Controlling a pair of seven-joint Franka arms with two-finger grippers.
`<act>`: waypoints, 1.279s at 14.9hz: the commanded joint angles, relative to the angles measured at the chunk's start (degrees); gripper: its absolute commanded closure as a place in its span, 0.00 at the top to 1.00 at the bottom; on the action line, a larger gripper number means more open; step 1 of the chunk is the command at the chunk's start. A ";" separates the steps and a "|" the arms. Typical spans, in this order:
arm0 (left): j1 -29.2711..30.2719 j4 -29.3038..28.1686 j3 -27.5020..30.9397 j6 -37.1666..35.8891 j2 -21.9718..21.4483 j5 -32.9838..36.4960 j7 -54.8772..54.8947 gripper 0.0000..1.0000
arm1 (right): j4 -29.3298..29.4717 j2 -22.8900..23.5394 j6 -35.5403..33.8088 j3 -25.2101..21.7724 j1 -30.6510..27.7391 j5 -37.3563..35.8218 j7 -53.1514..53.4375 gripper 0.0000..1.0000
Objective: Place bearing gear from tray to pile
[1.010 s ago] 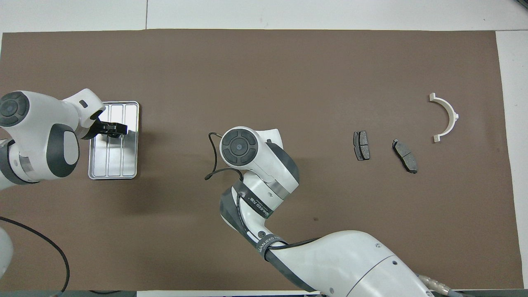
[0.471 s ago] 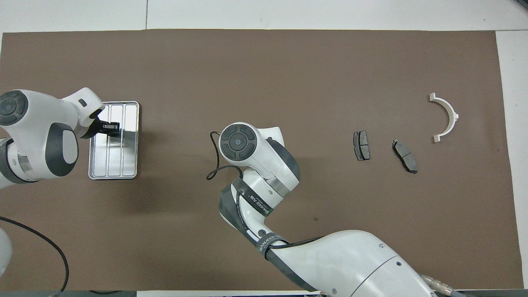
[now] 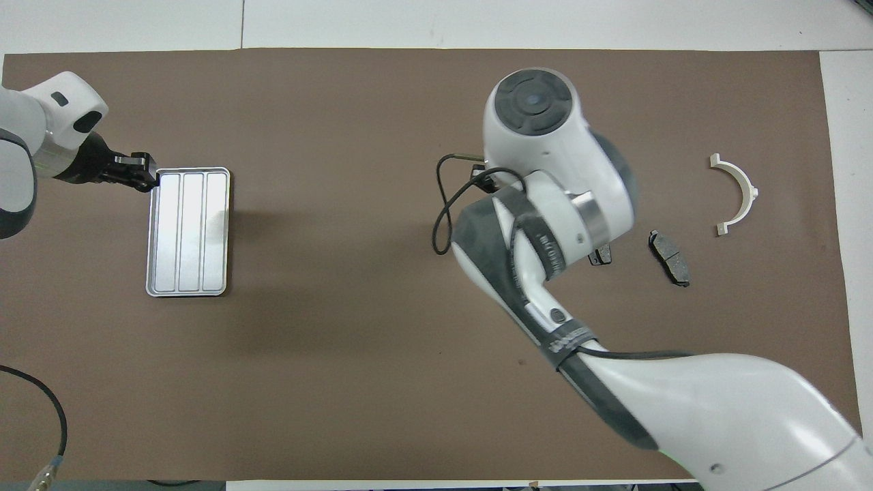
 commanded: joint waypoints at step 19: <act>-36.89 -11.83 -0.06 19.43 6.69 6.20 -51.00 0.00 | -8.80 9.22 28.32 1.10 -24.47 0.84 -42.48 0.00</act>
